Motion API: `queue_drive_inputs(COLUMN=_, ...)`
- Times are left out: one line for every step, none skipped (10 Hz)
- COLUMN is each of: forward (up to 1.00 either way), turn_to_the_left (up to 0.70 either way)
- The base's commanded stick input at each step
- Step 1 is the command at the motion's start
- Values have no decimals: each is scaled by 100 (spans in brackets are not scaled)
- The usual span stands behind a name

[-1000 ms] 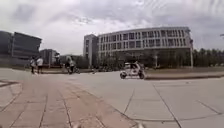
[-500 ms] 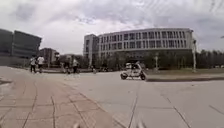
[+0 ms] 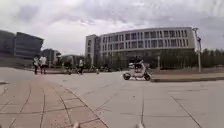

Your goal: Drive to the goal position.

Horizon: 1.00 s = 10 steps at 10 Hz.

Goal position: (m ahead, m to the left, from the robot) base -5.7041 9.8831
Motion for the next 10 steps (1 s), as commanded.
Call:
queue_drive_inputs(forward=70, turn_to_the_left=2)
queue_drive_inputs(forward=70, turn_to_the_left=0)
queue_drive_inputs(forward=70, turn_to_the_left=0)
queue_drive_inputs(forward=70, turn_to_the_left=0)
queue_drive_inputs(forward=70, turn_to_the_left=0)
queue_drive_inputs(forward=70, turn_to_the_left=0)
queue_drive_inputs(forward=70, turn_to_the_left=0)
queue_drive_inputs(forward=70, turn_to_the_left=0)
queue_drive_inputs(forward=70, turn_to_the_left=0)
queue_drive_inputs(forward=70, turn_to_the_left=0)
